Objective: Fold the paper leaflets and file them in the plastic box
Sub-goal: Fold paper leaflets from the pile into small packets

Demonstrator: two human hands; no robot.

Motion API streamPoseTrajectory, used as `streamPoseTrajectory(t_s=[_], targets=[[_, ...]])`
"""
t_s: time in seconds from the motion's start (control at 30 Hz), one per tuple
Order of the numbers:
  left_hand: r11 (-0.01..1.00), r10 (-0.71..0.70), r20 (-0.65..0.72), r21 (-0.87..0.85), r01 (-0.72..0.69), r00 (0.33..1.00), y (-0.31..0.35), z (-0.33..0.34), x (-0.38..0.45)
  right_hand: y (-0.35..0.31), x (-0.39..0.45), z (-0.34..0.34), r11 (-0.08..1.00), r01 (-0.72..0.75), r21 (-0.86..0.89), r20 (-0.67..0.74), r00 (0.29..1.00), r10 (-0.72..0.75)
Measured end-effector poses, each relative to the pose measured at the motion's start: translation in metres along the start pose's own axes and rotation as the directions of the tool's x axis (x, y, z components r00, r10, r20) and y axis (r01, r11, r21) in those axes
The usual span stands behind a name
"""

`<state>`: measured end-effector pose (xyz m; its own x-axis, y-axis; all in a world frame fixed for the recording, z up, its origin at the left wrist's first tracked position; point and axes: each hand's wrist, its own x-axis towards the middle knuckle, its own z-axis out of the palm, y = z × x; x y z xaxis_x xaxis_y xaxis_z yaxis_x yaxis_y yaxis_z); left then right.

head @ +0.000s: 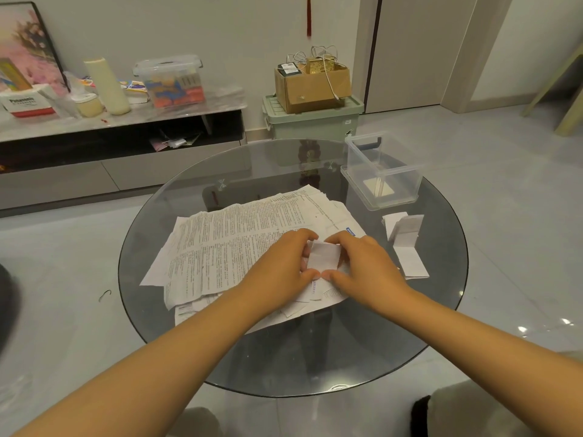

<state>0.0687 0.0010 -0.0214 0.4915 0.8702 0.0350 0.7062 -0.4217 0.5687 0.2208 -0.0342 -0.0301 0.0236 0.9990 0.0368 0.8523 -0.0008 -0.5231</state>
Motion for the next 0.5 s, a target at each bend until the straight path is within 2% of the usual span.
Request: streamPoseTrajectory(t_s=[0.23,0.4,0.5], targets=[[0.992,-0.095,0.077,0.092,0.088,0.993,0.006,0.000,0.008,0.000,0.008,-0.003,0.981,-0.039,-0.190,0.062,0.997,0.052],[0.994,-0.095,0.074,0.057,0.091,0.993,0.009,-0.004,0.010,-0.003,0.007,-0.005,0.988,-0.025,-0.152,0.051,0.998,0.033],[0.999,-0.040,0.037,0.018,0.040,0.999,0.011,-0.004,0.007,-0.003,0.005,-0.008,0.998,-0.041,-0.046,0.011,0.999,0.042]])
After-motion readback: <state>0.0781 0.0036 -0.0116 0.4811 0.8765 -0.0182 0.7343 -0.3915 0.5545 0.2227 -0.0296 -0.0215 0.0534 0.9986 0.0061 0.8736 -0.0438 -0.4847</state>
